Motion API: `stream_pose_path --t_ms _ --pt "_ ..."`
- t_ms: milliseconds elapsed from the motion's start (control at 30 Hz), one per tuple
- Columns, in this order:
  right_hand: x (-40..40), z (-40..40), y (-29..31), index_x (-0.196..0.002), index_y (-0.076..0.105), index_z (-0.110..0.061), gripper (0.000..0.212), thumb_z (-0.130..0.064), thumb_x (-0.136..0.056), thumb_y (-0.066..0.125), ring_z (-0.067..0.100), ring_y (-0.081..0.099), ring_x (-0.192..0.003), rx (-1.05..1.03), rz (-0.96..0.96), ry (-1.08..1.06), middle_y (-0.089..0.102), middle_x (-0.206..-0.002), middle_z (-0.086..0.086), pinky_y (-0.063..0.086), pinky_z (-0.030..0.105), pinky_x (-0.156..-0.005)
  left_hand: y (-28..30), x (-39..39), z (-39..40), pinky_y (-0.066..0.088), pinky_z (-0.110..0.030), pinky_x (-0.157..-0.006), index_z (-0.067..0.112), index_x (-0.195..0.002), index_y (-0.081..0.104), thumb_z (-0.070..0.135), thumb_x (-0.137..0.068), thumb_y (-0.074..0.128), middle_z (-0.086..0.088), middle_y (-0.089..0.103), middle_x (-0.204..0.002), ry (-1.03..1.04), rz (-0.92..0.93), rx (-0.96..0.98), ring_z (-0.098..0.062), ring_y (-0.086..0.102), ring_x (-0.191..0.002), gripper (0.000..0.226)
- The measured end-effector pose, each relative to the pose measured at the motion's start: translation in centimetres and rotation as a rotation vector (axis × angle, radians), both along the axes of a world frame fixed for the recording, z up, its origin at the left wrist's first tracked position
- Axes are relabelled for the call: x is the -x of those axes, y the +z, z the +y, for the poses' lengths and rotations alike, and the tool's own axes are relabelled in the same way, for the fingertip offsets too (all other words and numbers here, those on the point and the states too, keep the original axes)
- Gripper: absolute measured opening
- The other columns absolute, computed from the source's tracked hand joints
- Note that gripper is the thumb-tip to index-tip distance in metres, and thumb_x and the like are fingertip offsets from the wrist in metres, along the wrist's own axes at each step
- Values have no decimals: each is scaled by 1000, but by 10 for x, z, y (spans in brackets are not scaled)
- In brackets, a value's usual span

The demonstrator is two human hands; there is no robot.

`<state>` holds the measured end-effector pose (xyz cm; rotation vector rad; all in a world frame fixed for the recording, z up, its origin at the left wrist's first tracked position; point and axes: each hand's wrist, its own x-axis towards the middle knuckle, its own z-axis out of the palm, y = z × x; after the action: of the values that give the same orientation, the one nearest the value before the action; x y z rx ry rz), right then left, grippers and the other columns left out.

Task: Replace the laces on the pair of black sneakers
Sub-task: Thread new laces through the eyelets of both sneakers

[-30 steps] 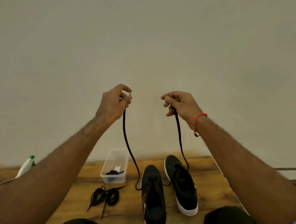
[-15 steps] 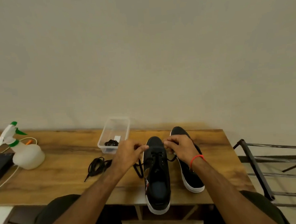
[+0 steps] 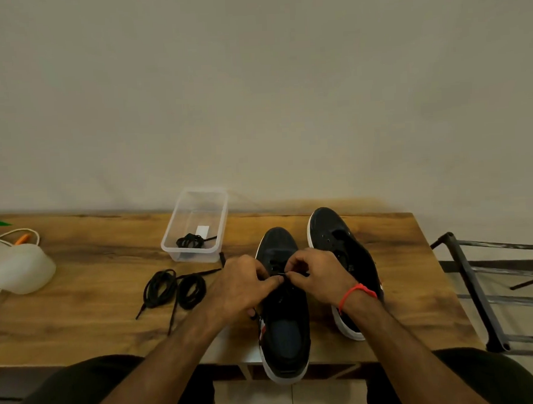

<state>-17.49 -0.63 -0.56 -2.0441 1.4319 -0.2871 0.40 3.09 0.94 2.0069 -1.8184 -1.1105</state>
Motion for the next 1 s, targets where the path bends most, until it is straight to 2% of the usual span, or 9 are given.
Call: stream_pose_path --t_ms 100,200,300,400,533,800,1000 --pt "-1 2 1 -93 67 -24 2 -22 -92 68 9 58 -90 21 -6 11 61 -98 -5 48 19 -83 0 -5 -3 62 -27 -63 12 -101 72 34 -101 60 -4 76 -84 16 64 -48 -13 74 -61 26" --pt "-6 5 4 -88 65 -29 5 -26 -92 67 9 57 -91 32 -12 24 58 -98 -8 53 28 -86 -4 -10 -4 64 -41 -73 9 -101 73 25 -103 57 -11 76 -88 89 195 -112 -21 76 -71 22" --pt "-13 8 6 -80 56 -38 14 -32 -90 66 11 56 -93 23 36 8 55 -99 -10 55 37 -86 -7 -15 -6 64 -39 -73 7 -101 73 20 -104 56 -14 75 -94 150 302 -161 -24 76 -79 21" --pt "-19 11 5 -83 56 -35 11 -36 -90 64 11 53 -96 39 93 3 53 -101 -10 54 37 -84 -7 -16 -6 64 -39 -73 7 -100 73 18 -104 56 -14 75 -95 175 368 -206 -24 77 -82 21" --pt "-21 13 5 -89 60 -30 8 -37 -91 63 10 50 -99 59 133 -6 52 -105 -8 52 32 -81 -6 -15 -4 63 -31 -68 7 -103 73 17 -104 55 -12 75 -96 171 373 -217 -20 76 -81 20" --pt "-19 11 7 -100 65 -26 12 -35 -94 61 16 48 -108 60 182 88 53 -111 -3 51 36 -89 -5 -14 -4 64 -36 -74 9 -107 72 18 -104 55 -10 75 -99 148 332 -208 -20 76 -85 20" --pt "-18 9 3 -99 68 -27 9 -33 -95 63 13 50 -104 26 132 51 55 -109 -4 52 35 -91 -4 -15 -3 64 -36 -73 10 -108 70 24 -106 51 -9 73 -101 143 343 -200 -20 75 -88 24"
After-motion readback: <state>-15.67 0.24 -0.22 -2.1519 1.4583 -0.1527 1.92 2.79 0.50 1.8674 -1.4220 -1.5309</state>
